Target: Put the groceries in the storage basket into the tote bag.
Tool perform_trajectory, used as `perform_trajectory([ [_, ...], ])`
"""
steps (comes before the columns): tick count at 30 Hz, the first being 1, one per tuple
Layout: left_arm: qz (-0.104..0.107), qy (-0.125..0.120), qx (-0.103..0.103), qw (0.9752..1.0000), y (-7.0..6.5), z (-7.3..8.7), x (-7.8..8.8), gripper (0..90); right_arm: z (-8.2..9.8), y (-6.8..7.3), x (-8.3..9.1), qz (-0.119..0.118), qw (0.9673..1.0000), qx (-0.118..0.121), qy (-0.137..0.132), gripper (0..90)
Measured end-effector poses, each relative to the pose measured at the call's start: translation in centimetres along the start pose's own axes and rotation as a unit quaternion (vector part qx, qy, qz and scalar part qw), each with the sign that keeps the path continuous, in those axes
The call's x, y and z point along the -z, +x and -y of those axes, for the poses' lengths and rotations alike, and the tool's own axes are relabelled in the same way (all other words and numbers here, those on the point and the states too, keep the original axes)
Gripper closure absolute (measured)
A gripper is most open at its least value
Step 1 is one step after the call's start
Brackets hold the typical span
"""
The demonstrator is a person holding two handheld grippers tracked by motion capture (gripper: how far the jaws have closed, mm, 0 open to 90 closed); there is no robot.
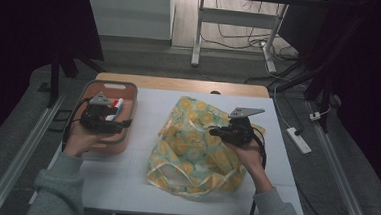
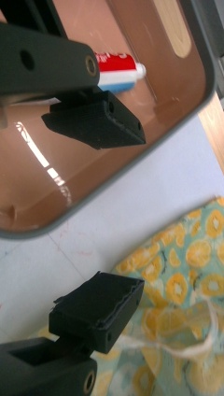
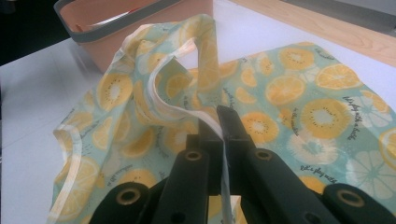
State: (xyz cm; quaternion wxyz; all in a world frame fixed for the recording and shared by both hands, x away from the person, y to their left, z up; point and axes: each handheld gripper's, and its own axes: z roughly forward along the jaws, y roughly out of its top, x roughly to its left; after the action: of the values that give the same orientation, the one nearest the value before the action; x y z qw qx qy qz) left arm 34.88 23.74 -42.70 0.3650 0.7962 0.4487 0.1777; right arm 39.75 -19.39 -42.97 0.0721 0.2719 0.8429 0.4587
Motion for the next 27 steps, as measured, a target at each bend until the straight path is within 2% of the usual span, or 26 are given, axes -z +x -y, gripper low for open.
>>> perform_trajectory([
  [6, -0.031, 0.025, 0.018, 0.999, 1.7, 0.1, -1.0, 26.9, 0.1, 0.0, -0.2, -0.002, 1.0, 0.0, 0.004, 89.5],
  [12, -0.05, 0.044, 0.045, 0.9968, 4.4, -0.6, -1.7, 26.9, 0.1, 0.0, -0.2, -0.003, 1.0, 0.0, 0.004, 89.5],
  [17, -0.065, 0.071, 0.075, 0.9925, 6.7, -0.7, -3.5, 26.8, 0.1, 0.1, -0.2, -0.003, 1.0, 0.0, 0.002, 89.5],
  [21, -0.071, 0.101, 0.096, 0.9877, 8.2, -0.5, -5.6, 26.7, 0.1, 0.2, -0.3, -0.004, 1.0, 0.001, 0.004, 89.5],
  [27, -0.082, 0.135, 0.098, 0.9826, 9.3, -0.3, -7.7, 26.2, 0.3, 0.2, -0.3, -0.003, 1.0, 0.002, 0.005, 89.5],
])
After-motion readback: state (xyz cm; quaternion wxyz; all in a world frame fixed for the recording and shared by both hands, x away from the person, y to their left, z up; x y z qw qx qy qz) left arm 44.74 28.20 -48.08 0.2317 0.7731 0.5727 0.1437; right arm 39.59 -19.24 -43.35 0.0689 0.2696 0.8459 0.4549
